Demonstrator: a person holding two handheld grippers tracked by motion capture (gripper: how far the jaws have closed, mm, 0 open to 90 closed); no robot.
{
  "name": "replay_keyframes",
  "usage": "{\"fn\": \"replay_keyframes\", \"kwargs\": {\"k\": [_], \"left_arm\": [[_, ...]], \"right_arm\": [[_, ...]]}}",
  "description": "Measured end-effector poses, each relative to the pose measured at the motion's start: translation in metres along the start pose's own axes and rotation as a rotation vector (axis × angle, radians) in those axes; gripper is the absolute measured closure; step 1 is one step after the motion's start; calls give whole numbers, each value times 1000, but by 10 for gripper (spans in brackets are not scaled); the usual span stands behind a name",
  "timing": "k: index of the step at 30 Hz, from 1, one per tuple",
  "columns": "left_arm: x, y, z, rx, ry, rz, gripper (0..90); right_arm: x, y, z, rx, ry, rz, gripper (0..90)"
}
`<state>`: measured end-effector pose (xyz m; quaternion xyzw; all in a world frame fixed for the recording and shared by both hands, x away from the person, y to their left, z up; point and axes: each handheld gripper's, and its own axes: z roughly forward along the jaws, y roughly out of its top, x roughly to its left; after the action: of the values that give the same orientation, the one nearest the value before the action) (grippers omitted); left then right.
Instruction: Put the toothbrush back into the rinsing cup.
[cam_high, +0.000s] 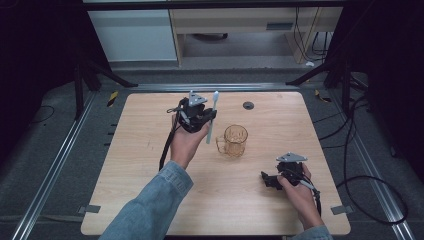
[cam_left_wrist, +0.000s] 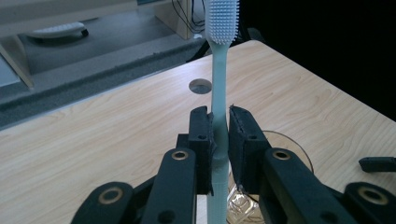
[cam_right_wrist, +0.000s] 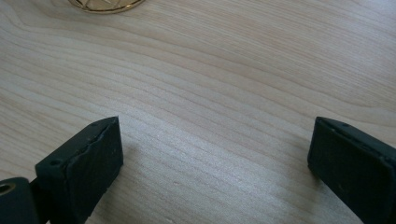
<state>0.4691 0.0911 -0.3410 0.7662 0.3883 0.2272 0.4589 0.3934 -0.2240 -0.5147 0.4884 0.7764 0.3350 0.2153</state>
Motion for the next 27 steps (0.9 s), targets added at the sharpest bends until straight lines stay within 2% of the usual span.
{"fn": "replay_keyframes", "kwargs": {"k": [9, 14, 21, 26, 27], "left_arm": [[-6, 3, -4, -108, 14, 28, 793], [-9, 4, -5, -170, 3, 37, 794], [-12, 4, -7, -205, 3, 46, 794], [-13, 4, -5, -225, -6, 33, 794], [-13, 3, -5, -245, -8, 31, 793]], "right_arm": [[-1, -1, -1, -1, 0, 0, 35], [-2, -1, -1, 0, 6, 1, 35], [-5, -2, -2, 0, 6, 0, 35], [-6, -3, -2, -2, 4, -4, 35], [-6, -3, -3, -2, 4, -4, 35]]}}
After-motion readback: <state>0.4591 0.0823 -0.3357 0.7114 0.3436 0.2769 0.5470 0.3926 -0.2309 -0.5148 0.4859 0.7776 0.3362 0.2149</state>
